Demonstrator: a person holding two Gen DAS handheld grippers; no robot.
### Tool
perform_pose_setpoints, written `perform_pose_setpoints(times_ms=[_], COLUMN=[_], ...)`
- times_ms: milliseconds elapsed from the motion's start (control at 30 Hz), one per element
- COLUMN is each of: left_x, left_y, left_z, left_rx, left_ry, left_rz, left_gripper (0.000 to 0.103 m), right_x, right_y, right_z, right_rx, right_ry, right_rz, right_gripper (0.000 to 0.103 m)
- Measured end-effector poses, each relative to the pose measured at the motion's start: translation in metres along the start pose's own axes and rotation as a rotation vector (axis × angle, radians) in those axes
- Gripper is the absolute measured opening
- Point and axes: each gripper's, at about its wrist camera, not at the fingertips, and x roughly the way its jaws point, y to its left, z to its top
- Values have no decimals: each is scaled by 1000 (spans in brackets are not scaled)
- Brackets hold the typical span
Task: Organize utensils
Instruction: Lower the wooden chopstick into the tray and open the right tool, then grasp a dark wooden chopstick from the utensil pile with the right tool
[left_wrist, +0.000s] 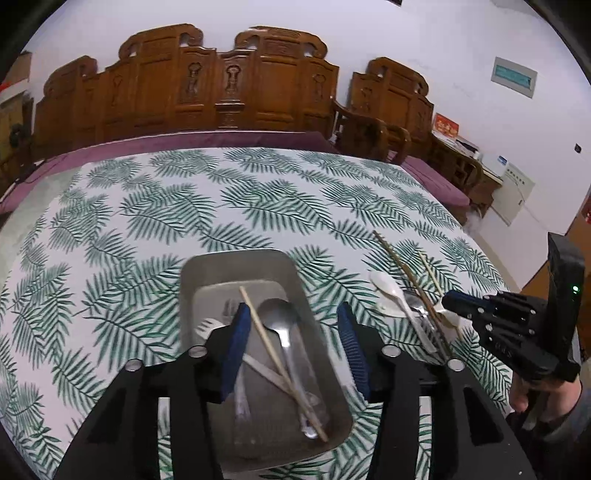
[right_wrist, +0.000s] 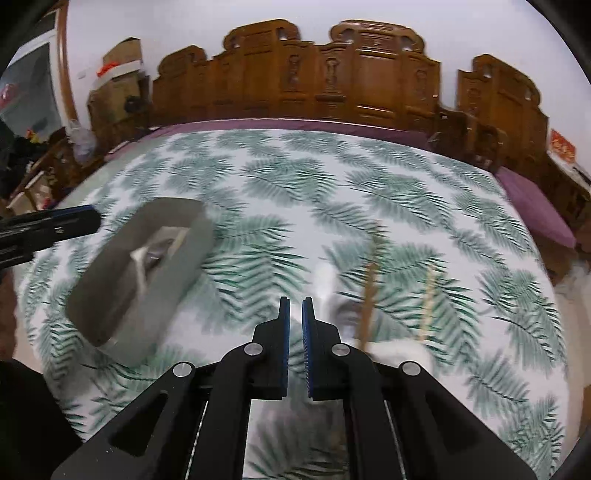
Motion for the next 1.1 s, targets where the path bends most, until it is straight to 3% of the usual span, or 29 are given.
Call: perform_pose_setpoints(times_ms=[67, 167, 767, 1100], left_x=[4, 9, 21, 26], left_y=[-8, -20, -55, -69], left_z=[-1, -5, -15, -20], left_rx=[9, 34, 112, 122], left_ry=[8, 16, 49, 56], left_rz=[-9, -11, -31, -27], left_gripper=[50, 61, 63, 63], right_x=[2, 12, 39, 25], right_y=[-10, -21, -32, -32], right_z=[-5, -16, -48, -43], right_rx=[11, 45, 100, 96], right_ry=[4, 34, 193, 155], right_rz=[-24, -40, -28, 30], right_gripper=[10, 10, 11, 6])
